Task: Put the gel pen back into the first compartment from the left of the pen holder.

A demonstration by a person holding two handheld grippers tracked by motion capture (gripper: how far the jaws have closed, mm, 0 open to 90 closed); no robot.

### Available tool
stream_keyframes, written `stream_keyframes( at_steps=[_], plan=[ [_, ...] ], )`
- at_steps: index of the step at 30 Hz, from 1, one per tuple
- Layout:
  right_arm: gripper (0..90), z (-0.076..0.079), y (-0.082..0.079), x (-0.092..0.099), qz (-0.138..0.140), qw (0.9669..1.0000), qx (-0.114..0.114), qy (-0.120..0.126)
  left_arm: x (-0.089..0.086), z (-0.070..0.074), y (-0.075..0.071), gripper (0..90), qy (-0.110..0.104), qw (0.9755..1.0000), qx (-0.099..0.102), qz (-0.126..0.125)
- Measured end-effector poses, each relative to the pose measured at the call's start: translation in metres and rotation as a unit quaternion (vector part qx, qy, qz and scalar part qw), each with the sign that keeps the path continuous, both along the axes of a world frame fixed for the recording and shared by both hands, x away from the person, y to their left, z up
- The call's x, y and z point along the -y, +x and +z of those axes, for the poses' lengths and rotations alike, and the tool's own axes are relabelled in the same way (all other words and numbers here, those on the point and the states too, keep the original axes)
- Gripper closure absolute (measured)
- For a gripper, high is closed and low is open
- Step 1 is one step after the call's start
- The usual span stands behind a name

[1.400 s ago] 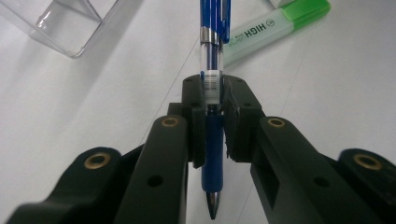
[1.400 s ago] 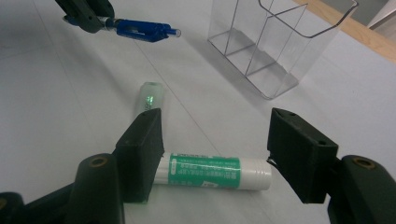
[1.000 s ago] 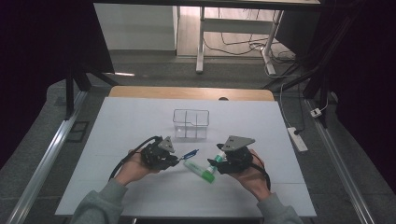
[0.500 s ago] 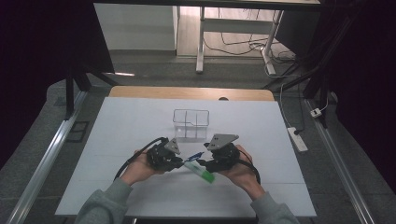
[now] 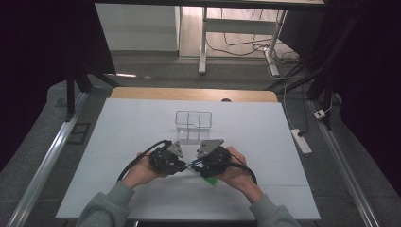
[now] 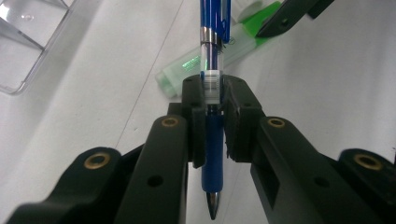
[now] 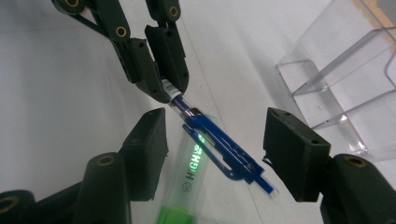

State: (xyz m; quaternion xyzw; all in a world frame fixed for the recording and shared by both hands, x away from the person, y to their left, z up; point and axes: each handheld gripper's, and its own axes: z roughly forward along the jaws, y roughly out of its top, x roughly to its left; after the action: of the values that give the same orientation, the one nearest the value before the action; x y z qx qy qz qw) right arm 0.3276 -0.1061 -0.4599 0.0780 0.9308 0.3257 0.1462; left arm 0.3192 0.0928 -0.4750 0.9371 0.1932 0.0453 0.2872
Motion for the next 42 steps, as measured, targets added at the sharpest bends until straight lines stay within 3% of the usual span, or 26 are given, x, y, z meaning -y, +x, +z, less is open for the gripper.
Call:
stream_keyframes(
  at_steps=[8,11,15,18,24,26,29,37,42],
  plan=[
    [56.4,-0.010,-0.002,-0.005,0.028,0.9983,0.009,-0.051,-0.003,0.003,-0.001,79.0,-0.015,0.9997,-0.009,-0.018],
    [63.7,-0.013,-0.005,-0.007,0.046,0.9962,0.017,-0.072,-0.005,0.005,-0.001,79.0,-0.022,0.9995,-0.011,-0.022],
    [69.9,-0.015,-0.011,-0.011,0.073,0.9920,0.045,-0.093,-0.006,0.006,-0.001,78.9,-0.030,0.9991,-0.014,-0.025],
    [74.1,-0.016,-0.014,-0.012,0.092,0.9892,0.053,-0.102,-0.009,0.008,-0.001,78.3,-0.039,0.9989,-0.010,-0.025],
    [76.5,-0.013,-0.015,-0.010,0.095,0.9898,0.057,-0.089,-0.013,0.012,-0.003,71.9,-0.059,0.9981,0.021,0.004],
    [76.6,-0.012,-0.014,-0.008,0.090,0.9900,0.060,-0.091,-0.016,0.014,-0.004,59.3,-0.069,0.9966,0.038,0.024],
    [76.6,-0.011,-0.013,-0.006,0.074,0.9927,0.056,-0.077,-0.024,0.017,-0.005,50.0,-0.095,0.9927,0.055,0.050],
    [76.5,-0.005,-0.003,0.006,0.029,0.9981,0.040,-0.036,-0.045,0.021,-0.003,34.8,-0.153,0.9796,0.059,0.117],
    [76.5,-0.004,0.001,0.012,0.010,0.9991,0.036,-0.021,-0.051,0.017,-0.004,33.6,-0.151,0.9788,0.059,0.126]
  ],
)
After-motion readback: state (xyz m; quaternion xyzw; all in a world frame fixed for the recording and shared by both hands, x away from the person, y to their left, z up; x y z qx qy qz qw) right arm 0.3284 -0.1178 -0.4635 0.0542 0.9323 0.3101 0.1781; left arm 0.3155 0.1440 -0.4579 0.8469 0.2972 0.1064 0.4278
